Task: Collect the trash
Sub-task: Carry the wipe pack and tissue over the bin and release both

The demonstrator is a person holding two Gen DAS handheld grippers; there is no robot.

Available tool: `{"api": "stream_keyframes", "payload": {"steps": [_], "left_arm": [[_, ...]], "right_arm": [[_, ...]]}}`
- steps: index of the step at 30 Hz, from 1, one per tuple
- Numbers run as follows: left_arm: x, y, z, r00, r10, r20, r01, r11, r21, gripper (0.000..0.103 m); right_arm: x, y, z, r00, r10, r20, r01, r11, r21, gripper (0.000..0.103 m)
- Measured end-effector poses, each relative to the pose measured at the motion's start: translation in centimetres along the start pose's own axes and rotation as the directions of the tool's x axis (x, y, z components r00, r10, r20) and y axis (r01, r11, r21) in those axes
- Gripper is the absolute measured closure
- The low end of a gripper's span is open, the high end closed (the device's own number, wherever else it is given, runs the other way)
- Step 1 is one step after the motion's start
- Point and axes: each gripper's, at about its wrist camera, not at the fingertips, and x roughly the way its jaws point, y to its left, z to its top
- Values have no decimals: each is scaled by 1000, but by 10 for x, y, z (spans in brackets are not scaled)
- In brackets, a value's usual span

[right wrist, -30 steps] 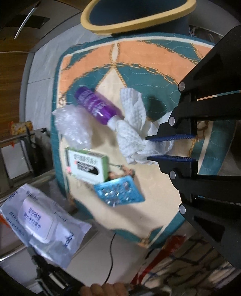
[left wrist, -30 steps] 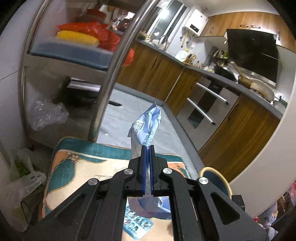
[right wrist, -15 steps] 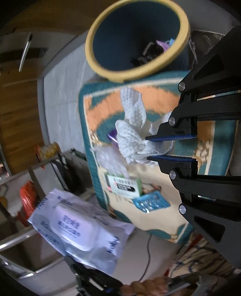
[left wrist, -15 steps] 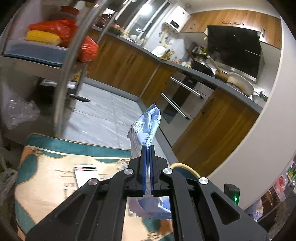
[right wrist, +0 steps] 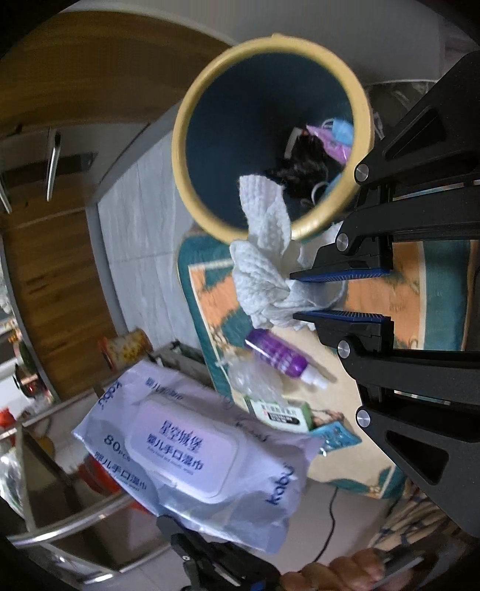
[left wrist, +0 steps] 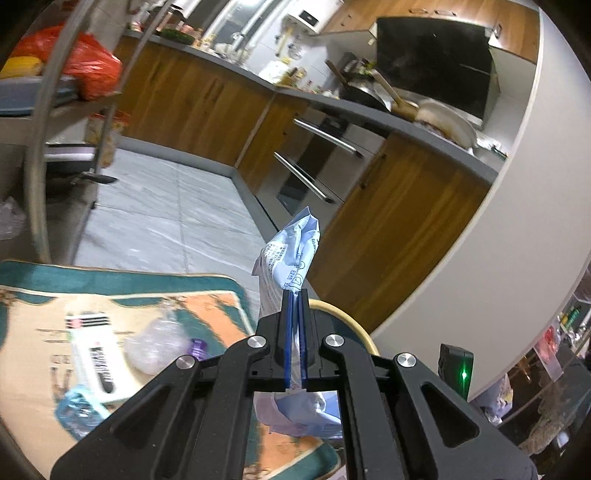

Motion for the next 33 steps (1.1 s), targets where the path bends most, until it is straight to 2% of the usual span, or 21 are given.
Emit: {"api": "stream_keyframes", "payload": {"steps": [6, 11, 19, 25, 29, 33], "left_arm": [[46, -22, -11, 995, -80, -59, 79, 997, -20, 101], [89, -37, -20, 984, -141, -105, 136, 989, -54, 100], [148, -39, -36, 971, -176, -161, 161, 982, -102, 100], [193, -23, -59, 959, -116, -258, 90, 990, -109, 100], [206, -14, -71, 950, -79, -302, 50, 993, -102, 100], [214, -9, -76, 943, -9, -333, -15, 998, -67, 100]], "right_arm": [[-13, -27, 1, 998, -51, 41, 47, 996, 72, 87], [-22, -48, 1, 994, -89, 61, 80, 987, 138, 87], [-20, -72, -3, 990, -129, 50, 116, 972, 207, 87], [-10, -81, -6, 990, -140, 12, 133, 963, 234, 87], [2, -84, -7, 989, -148, -15, 147, 961, 233, 87], [13, -88, -6, 988, -152, -37, 156, 955, 251, 87]]}}
